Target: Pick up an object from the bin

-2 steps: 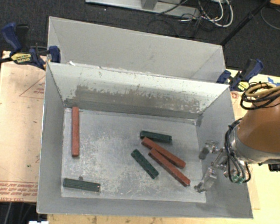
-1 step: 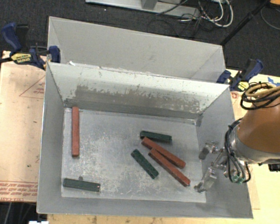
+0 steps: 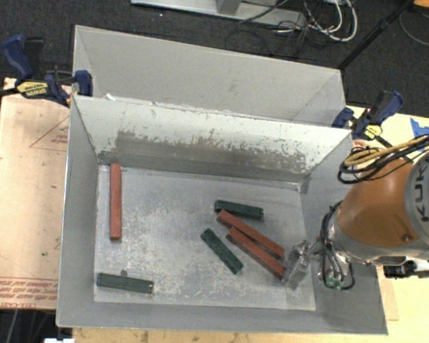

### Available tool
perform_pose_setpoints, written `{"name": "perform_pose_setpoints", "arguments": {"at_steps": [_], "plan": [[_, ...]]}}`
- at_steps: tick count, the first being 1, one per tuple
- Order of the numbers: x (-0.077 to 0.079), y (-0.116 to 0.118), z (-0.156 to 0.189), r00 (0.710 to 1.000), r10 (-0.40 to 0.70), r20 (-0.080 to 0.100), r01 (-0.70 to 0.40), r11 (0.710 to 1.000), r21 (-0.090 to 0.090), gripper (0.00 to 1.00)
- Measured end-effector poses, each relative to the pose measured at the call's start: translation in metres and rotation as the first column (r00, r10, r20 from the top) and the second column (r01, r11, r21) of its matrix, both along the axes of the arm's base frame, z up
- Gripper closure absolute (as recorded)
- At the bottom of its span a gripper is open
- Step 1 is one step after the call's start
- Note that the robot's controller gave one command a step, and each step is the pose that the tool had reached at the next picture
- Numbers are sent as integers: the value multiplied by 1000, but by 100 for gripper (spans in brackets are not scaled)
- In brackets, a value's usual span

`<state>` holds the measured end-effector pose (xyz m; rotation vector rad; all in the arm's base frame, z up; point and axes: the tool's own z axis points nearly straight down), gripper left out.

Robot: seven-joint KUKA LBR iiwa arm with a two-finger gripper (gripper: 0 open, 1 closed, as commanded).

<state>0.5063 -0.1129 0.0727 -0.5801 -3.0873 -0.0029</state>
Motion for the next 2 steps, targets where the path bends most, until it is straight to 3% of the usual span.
{"name": "perform_pose_setpoints", "arguments": {"at_steps": [2], "plan": [[0,0,0,1000,0,0,0,1000,0,100]]}}
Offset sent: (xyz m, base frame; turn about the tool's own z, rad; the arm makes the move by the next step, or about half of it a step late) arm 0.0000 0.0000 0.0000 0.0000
